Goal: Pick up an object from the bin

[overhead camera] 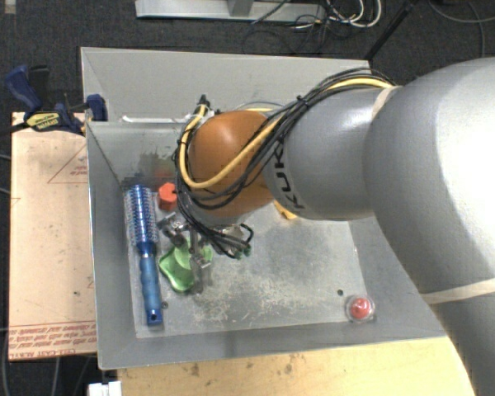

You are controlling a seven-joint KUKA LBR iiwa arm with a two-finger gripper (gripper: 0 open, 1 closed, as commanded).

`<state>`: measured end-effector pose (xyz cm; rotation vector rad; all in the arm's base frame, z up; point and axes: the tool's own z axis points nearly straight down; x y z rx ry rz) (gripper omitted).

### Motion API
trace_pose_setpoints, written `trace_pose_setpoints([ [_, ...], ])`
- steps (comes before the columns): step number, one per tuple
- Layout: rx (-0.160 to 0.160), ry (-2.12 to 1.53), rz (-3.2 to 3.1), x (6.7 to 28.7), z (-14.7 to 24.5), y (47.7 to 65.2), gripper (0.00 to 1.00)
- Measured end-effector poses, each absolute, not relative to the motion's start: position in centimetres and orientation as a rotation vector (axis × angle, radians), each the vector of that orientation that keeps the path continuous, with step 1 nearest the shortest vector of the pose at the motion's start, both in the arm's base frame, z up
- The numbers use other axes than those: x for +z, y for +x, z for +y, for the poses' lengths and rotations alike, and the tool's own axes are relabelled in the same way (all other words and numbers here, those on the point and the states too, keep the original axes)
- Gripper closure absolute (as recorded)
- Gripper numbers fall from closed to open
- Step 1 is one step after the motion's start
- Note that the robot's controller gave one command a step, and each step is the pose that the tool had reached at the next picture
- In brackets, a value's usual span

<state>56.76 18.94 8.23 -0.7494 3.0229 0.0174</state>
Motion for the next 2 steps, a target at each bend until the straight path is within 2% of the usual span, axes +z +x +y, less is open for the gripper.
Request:
trace_pose_setpoints([
  [1, -0.001, -1.419, 2.793, 20.1, 17.1, 55.7, 1.00],
  [2, 0.006, -1.217, 2.900, 12.3, 21.0, 56.8, 1.00],
])
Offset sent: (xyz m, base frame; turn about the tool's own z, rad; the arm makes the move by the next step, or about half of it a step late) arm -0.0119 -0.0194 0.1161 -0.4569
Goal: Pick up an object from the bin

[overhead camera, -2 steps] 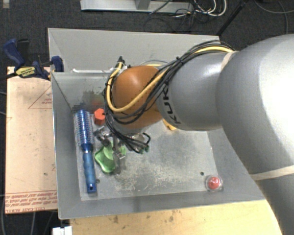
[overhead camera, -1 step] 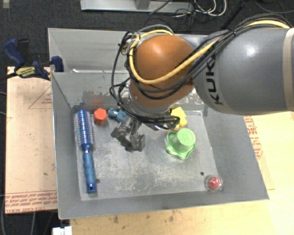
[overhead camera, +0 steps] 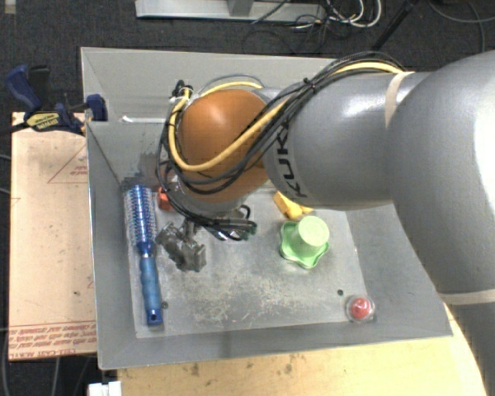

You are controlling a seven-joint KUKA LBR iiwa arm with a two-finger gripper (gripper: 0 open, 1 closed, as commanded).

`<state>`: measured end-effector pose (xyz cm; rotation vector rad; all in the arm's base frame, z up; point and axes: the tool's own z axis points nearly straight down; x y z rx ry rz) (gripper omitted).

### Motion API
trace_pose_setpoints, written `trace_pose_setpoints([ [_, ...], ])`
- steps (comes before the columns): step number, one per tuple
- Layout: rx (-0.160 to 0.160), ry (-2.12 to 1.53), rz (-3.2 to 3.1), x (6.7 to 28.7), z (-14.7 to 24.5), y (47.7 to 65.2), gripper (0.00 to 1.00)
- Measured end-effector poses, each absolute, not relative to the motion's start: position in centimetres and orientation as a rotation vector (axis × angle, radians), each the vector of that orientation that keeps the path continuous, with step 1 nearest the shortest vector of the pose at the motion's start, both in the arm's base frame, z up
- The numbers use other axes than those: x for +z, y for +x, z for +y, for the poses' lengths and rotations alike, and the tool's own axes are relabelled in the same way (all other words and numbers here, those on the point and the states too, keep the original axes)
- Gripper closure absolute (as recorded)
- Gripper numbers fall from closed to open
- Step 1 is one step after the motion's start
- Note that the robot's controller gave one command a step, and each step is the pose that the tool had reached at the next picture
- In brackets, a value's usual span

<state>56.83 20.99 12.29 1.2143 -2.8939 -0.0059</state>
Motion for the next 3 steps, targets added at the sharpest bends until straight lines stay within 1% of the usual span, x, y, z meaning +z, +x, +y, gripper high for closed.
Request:
trace_pose_setpoints([
  [1, -0.004, 0.805, -3.038, 10.3, 24.3, 56.8, 1.00],
  [2, -0.003, 0.800, -3.039, 10.3, 24.2, 56.8, 0.00],
  [3, 0.007, 1.359, -2.830, 7.0, 24.8, 51.6, 0.00],
])
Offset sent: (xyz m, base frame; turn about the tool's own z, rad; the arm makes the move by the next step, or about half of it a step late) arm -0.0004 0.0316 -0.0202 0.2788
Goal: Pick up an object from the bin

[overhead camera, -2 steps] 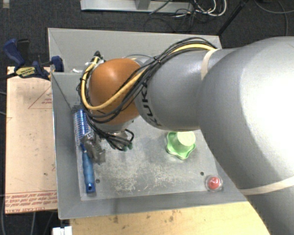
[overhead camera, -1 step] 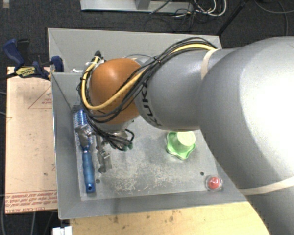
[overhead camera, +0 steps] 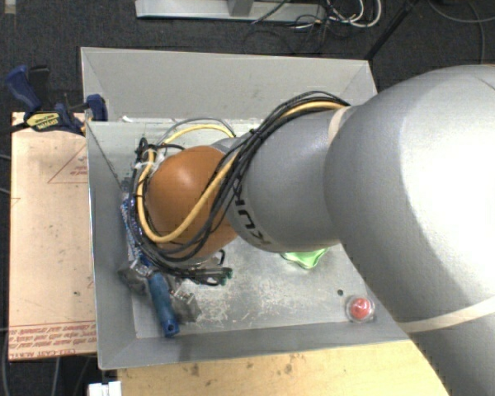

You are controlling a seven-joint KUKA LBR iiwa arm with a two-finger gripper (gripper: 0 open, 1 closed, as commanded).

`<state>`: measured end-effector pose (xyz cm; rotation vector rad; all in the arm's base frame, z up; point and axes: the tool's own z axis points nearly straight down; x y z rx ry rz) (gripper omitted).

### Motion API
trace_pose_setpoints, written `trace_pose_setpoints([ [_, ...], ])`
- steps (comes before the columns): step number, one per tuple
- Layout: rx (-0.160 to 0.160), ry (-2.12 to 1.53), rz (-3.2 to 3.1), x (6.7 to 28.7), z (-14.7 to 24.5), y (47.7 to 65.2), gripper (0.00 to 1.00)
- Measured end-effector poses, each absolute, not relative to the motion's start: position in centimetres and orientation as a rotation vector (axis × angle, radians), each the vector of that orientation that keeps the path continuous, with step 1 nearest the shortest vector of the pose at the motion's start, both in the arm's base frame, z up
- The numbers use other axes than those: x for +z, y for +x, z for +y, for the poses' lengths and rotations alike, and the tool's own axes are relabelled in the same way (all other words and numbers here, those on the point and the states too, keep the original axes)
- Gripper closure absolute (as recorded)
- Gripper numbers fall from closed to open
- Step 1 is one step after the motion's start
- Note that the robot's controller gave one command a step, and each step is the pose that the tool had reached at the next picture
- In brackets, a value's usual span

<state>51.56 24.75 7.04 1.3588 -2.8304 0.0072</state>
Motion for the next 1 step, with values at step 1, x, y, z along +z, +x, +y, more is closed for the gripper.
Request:
trace_pose_setpoints([
  [1, -0.003, 1.364, -2.830, 6.97, 25.12, 51.38, 1.00],
])
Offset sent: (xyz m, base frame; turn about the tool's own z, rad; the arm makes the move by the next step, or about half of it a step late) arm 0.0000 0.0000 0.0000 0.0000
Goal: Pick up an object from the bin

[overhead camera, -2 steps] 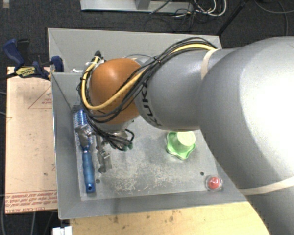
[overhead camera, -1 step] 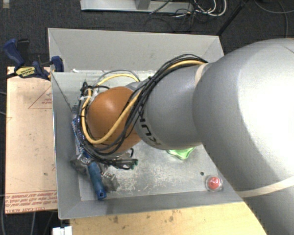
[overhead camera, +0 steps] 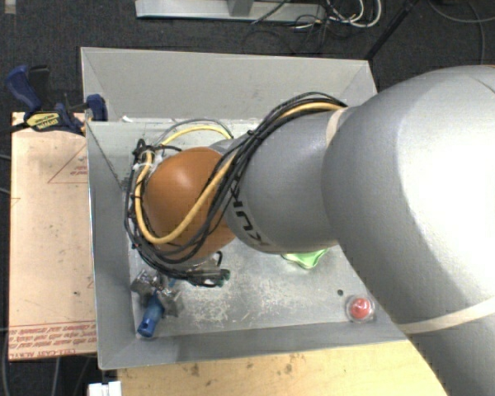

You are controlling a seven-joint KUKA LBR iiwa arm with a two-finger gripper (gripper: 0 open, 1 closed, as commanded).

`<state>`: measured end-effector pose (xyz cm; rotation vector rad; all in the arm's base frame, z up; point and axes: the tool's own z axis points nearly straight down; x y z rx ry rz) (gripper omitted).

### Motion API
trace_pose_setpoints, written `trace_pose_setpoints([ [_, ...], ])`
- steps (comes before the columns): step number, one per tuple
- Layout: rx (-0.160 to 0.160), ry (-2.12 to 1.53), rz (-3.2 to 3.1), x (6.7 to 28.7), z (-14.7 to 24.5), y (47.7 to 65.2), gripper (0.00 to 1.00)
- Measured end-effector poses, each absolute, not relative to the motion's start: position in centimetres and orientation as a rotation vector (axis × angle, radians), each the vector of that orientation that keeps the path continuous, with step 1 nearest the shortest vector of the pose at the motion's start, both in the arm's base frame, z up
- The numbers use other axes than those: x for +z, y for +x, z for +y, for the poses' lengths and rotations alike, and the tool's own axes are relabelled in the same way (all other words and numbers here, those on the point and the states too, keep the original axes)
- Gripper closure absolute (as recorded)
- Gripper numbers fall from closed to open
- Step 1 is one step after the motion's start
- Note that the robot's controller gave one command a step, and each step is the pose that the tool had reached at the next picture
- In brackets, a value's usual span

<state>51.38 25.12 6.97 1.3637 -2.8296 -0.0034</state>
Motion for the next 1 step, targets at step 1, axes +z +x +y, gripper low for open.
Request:
trace_pose_setpoints([
  [1, -0.002, 1.327, -2.858, 25.09, 23.74, 49.96, 1.00],
])
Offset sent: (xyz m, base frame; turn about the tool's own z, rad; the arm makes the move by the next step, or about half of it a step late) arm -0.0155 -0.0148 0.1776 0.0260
